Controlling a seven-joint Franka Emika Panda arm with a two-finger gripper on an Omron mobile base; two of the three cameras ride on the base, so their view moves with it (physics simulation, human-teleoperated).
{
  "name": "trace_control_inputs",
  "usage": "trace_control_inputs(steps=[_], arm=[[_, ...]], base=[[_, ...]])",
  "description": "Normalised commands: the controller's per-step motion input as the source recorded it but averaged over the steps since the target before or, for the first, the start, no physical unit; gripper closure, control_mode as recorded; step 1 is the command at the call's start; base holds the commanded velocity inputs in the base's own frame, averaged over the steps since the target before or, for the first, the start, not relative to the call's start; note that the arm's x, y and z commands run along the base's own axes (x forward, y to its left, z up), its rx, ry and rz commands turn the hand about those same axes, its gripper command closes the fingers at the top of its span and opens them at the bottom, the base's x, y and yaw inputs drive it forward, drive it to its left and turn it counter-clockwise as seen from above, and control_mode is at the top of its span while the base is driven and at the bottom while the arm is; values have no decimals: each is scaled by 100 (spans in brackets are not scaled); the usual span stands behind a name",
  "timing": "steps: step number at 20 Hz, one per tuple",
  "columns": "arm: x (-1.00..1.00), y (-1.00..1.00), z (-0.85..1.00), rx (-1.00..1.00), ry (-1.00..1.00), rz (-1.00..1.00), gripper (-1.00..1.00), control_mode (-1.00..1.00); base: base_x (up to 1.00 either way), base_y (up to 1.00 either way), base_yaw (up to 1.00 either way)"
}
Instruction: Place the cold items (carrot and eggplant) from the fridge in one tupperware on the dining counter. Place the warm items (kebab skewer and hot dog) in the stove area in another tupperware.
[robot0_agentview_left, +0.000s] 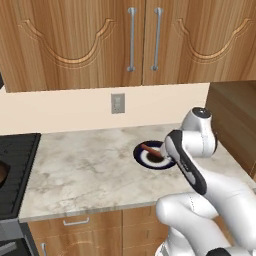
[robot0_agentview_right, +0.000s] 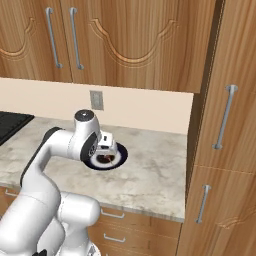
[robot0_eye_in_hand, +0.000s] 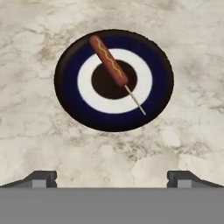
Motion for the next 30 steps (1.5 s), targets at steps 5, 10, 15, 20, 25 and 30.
trace_control_inputs(steps=[5, 10, 15, 20, 25, 30], arm=[[65, 0, -37, -2, 2, 0, -100, -100], [61, 0, -36, -1, 2, 0, -100, -100], [59, 0, -33, 0, 1, 0, -100, -100], [46, 0, -32, 0, 4, 0, -100, -100], [34, 1, -32, -1, 11, 0, -100, -100], [32, 0, -24, 0, 6, 0, -100, -100]], base=[[0, 0, 0], [0, 0, 0], [0, 0, 0], [0, 0, 0], [0, 0, 0], [0, 0, 0]])
